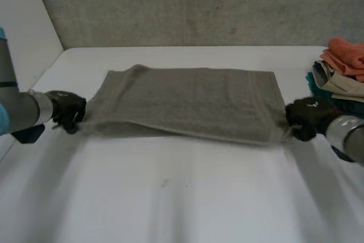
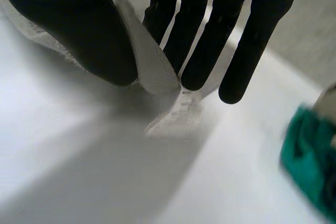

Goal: Fold the laundry.

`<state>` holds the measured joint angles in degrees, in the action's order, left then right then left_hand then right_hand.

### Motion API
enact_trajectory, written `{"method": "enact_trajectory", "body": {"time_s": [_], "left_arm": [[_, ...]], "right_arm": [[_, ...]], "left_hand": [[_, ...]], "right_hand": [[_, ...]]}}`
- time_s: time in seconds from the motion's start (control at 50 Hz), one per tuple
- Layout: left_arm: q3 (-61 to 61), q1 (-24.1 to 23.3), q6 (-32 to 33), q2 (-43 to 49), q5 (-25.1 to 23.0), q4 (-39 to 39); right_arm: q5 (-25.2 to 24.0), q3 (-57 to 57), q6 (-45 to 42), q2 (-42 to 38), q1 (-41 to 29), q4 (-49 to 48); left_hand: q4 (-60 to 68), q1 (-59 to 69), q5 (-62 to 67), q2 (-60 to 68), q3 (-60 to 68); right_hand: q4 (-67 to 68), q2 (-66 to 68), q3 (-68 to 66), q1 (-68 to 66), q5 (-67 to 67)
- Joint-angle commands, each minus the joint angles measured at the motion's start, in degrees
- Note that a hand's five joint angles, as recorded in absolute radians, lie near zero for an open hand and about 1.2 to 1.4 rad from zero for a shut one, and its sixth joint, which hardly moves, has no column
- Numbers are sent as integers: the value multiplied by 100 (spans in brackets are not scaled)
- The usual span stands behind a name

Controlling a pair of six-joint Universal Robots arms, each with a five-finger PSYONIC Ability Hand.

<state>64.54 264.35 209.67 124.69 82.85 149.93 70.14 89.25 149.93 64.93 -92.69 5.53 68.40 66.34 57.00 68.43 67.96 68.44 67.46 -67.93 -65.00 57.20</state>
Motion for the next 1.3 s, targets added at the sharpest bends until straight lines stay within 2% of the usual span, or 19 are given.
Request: {"method": "enact_trajectory", "body": {"time_s": [0.02,0.06,0.12,0.18,0.24,0.4,0.46,0.48,0.54,0.56,0.64,0.66,0.74,0.92,1.04,1.2,1.3], "left_arm": [[1841,161,1584,-1060,-172,115],[2386,178,2269,-1254,-111,212],[2800,179,2902,-1377,-50,378],[2766,135,3001,-1360,-14,546],[2407,29,2800,-1263,-41,800],[299,-243,1675,-578,-67,1749],[-887,-314,947,-323,-67,2329],[-1430,-322,509,-236,-41,2635],[-2119,-314,-231,-156,47,3216],[-2408,-296,-747,-147,178,3601],[-2622,-288,-1558,-164,468,4568],[-2613,-287,-1656,-173,521,4728],[-2473,-261,-1763,-138,548,5222],[-1166,-112,-1508,-199,153,5082],[-31,-41,-1183,-279,-76,4950],[1762,99,82,-603,-559,4283],[2800,345,1241,-1201,-586,3317]], "right_arm": [[-168,-557,-1332,257,655,3495],[-124,-689,-2079,231,823,4375],[-71,-856,-2538,100,832,4641],[-1,-997,-2381,-15,753,4536],[8,-1251,-1969,-199,612,4220],[280,-2323,-317,-419,76,2218],[535,-2815,579,-358,-56,901],[649,-2991,982,-288,-126,271],[816,-3141,1590,-139,-249,-761],[965,-3142,1975,-8,-310,-1469],[1325,-3142,2610,134,-442,-2834],[1370,-3159,2629,134,-460,-2934],[1362,-3387,2568,-6,-495,-2681],[835,-3573,2208,-489,-601,-951],[667,-3195,1725,-885,-618,-431],[667,-2387,636,-1193,-505,474],[702,-1860,-163,-834,-259,1666]], "left_hand": [[1160,1366,1300,1157,1204],[1160,1366,1300,1157,1204],[1160,1366,1300,1157,1204],[1160,1366,1300,1157,1204],[1160,1366,1300,1157,1204],[1160,1366,1300,1157,1204],[1160,1366,1300,1157,1204],[1160,1366,1300,1157,1204],[1160,1366,1300,1157,1204],[1160,1366,1300,1157,1204],[1160,1366,1300,1157,1204],[1160,1366,1300,1157,1204],[1160,1366,1300,1157,1204],[1160,1366,1300,1157,1204],[1160,1366,1300,1157,1204],[1160,1366,1300,1157,1204],[1160,1366,1300,1157,1204]], "right_hand": [[1156,1254,-1207,-1500,1280],[1156,1254,-1207,-1500,1280],[1156,1254,-1207,-1500,1280],[1156,1254,-1207,-1500,1280],[1156,1254,-1207,-1500,1280],[1156,1254,-1207,-1500,1280],[1156,1254,-1207,-1500,1280],[1156,1254,-1207,-1500,1280],[1156,1254,-1207,-1500,1280],[1156,1254,-1207,-1500,1280],[1156,1254,-1207,-1500,1280],[1156,1254,-1207,-1500,1280],[1156,1254,-1207,-1500,1280],[1156,1254,-1207,-1500,1280],[1156,1254,-1207,-1500,1280],[1156,1254,-1207,-1500,1280],[1156,1254,-1207,-1500,1280]]}}
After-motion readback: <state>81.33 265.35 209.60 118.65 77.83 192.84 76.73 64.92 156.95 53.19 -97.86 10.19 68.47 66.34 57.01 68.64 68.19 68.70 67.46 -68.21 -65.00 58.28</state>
